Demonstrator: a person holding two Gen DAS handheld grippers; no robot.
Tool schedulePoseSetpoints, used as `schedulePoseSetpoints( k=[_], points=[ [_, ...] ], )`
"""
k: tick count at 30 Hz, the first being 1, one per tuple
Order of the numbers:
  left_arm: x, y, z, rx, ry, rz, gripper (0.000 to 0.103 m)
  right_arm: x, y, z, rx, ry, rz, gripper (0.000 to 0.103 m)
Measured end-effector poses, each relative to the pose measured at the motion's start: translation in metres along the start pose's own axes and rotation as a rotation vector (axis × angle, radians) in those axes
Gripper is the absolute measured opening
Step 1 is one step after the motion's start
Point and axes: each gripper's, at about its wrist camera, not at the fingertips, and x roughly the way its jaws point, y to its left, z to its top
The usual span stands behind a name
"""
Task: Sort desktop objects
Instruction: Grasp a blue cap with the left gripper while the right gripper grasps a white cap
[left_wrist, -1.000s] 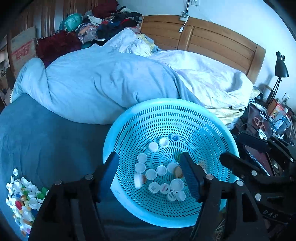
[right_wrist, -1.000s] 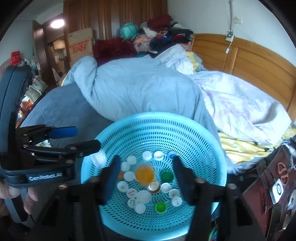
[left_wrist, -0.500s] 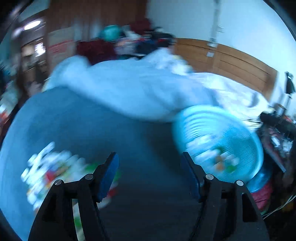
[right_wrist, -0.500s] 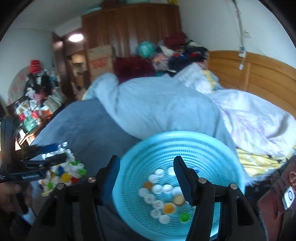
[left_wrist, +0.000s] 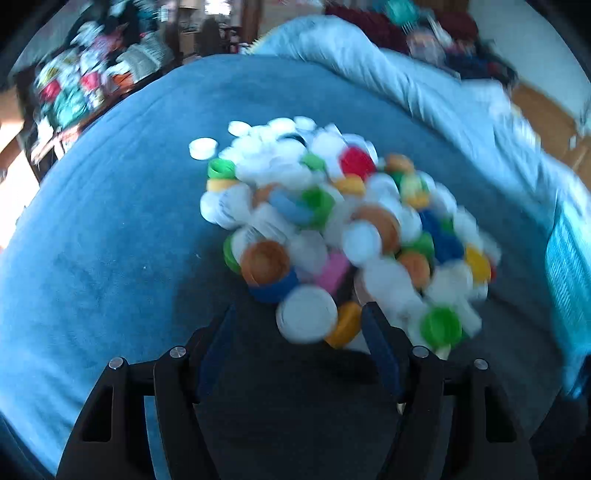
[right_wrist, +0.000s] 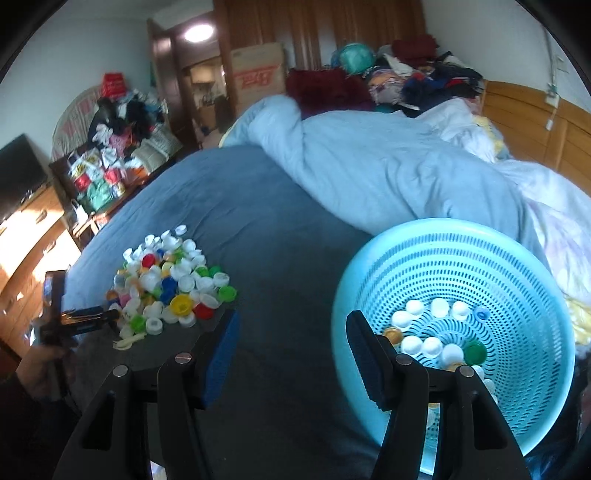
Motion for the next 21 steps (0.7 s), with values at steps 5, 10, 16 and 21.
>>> schedulePoseSetpoints(
  k=[5,10,16,21],
  points=[
    [-0.033,0.067,-0.013,-0.166,-0.074,0.109,0.063,0.017,0.026,0.000,-0.035,0.016,0.043,0.066],
    [-0.046,0.089,-0.026,-0.166,-0.100,0.093,0.063,0.081,0.073,0.001,-0.042,0.094,0.174,0.067],
    [-0.051,0.099,-0.023,-0.196,-0.165,0.024,0.063,0.229,0.166,0.052,-0.111,0.228,0.273,0.067],
    [-0.069,0.121,-0.026,-0.224,-0.235,0.020,0.063,0.329,0.199,0.074,-0.009,0.277,0.234,0.067]
  ],
)
